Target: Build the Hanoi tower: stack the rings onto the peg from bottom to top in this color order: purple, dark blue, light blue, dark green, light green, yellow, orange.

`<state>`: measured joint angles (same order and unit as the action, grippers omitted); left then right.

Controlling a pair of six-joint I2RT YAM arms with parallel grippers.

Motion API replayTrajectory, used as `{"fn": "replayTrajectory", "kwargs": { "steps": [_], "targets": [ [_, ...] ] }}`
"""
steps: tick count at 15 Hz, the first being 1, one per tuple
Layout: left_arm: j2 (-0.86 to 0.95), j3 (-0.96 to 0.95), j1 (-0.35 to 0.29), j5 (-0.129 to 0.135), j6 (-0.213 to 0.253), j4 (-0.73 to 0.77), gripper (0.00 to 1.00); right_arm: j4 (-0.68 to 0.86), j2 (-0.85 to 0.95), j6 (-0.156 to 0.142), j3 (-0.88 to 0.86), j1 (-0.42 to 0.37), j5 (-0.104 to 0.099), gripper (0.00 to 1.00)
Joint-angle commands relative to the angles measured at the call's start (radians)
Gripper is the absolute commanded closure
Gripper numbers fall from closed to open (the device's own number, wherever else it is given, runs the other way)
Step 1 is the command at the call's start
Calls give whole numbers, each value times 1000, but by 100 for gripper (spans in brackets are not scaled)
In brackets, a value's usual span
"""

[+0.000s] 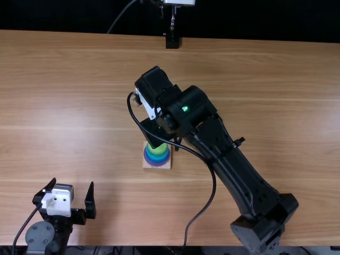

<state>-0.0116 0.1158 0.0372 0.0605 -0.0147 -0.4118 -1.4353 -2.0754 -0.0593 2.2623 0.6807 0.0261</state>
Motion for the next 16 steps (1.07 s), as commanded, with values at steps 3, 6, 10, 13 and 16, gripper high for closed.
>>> {"fn": "replayTrajectory", "kwargs": {
  "steps": [3,6,10,13,16],
  "targets": [
    [12,-116,-10,26,13,-39,0,2,-15,-9,11,6,0,100],
    [12,-116,-10,24,13,-39,0,2,-66,-9,11,5,-2,100],
    [12,-116,-10,24,13,-39,0,2,-68,-9,13,3,0,100],
    [12,-116,-10,26,13,-39,0,-11,-68,-7,8,2,-2,0],
    [12,-116,-10,24,13,-39,0,-2,-68,-11,20,2,0,0]
  ]
}}
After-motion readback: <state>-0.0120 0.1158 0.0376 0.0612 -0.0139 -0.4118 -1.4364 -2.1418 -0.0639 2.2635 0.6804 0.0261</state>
